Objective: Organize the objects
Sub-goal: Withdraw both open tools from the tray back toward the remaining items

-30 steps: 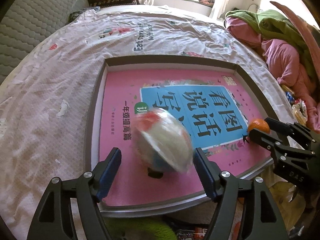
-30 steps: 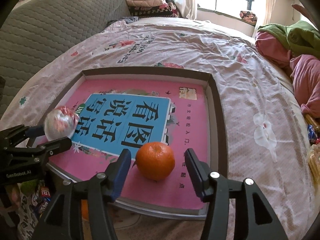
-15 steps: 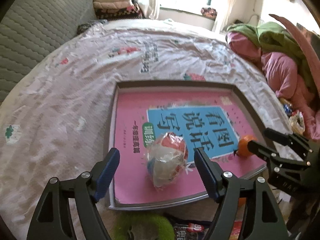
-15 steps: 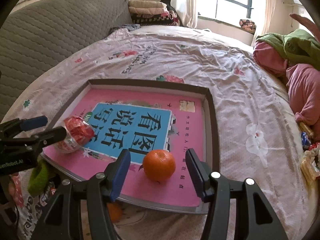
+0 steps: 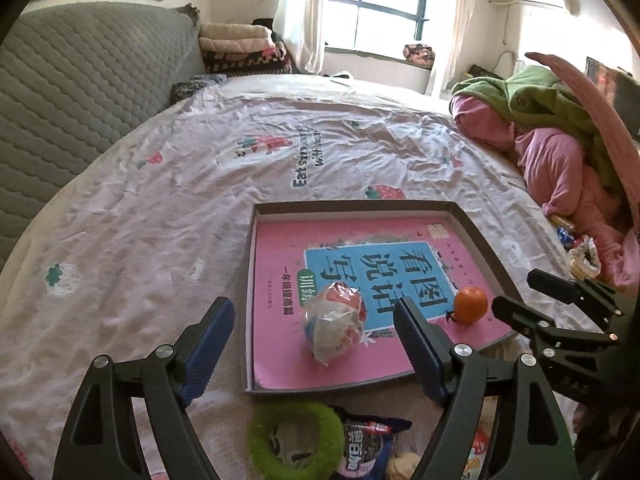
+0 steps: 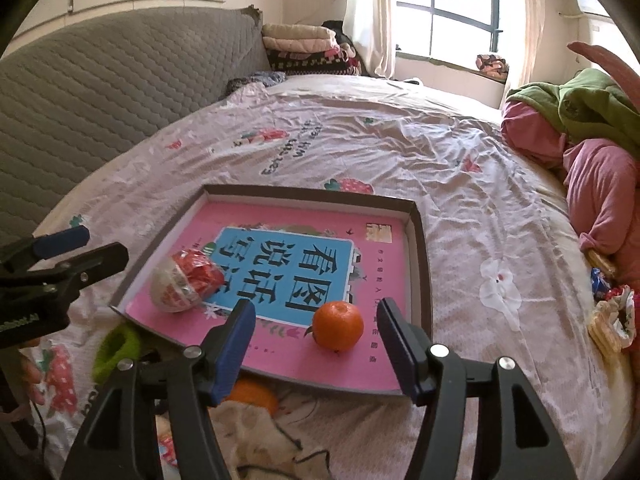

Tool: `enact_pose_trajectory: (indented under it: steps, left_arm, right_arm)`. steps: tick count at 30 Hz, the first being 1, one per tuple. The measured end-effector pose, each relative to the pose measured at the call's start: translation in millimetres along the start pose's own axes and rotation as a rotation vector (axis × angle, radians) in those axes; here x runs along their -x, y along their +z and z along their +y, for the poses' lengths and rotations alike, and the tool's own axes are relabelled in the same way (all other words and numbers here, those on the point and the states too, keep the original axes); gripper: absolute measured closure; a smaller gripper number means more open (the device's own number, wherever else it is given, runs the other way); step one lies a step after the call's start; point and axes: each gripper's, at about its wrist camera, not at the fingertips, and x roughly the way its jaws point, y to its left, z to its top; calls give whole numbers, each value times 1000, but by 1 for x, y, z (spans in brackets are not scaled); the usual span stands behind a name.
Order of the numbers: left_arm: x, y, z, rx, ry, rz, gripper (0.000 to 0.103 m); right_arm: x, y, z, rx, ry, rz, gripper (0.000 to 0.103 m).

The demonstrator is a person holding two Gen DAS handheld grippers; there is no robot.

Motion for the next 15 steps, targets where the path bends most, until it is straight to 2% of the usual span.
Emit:
enact_pose_trajectory:
  steps: [15]
  left_arm:
    - [22,-34,5,14,-14,17,20]
  right_arm:
    - [42,-4,8,-13,21,-71,40]
